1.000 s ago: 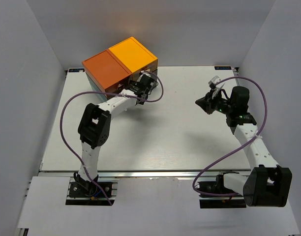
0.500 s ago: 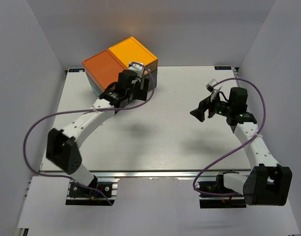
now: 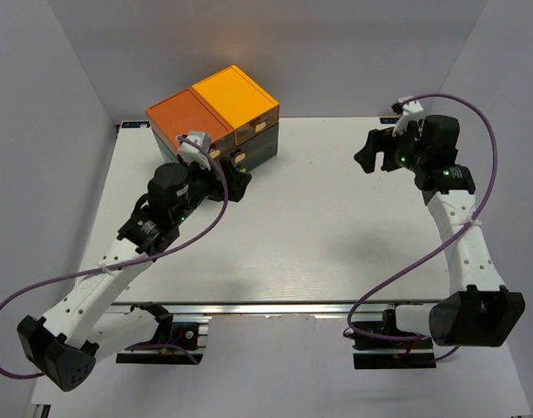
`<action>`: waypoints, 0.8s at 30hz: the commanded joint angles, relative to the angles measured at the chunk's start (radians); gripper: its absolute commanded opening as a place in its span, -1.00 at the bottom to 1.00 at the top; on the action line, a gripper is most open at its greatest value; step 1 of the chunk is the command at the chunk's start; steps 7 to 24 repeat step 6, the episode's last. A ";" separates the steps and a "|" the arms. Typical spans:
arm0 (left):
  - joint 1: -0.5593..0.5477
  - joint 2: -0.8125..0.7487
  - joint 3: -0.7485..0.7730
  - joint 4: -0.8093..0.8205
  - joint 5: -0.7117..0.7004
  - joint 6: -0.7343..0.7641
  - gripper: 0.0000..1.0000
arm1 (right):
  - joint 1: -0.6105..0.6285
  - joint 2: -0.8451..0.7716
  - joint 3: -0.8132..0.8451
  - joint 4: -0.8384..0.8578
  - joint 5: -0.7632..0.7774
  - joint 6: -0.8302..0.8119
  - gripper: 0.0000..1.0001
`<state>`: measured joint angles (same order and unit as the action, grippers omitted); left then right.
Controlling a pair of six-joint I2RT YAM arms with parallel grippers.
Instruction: Organize the makeup
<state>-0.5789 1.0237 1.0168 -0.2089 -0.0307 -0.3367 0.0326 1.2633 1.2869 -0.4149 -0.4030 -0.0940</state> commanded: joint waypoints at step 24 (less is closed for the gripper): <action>0.001 -0.037 0.006 0.032 0.015 -0.031 0.96 | -0.005 -0.002 0.091 -0.059 0.070 0.082 0.79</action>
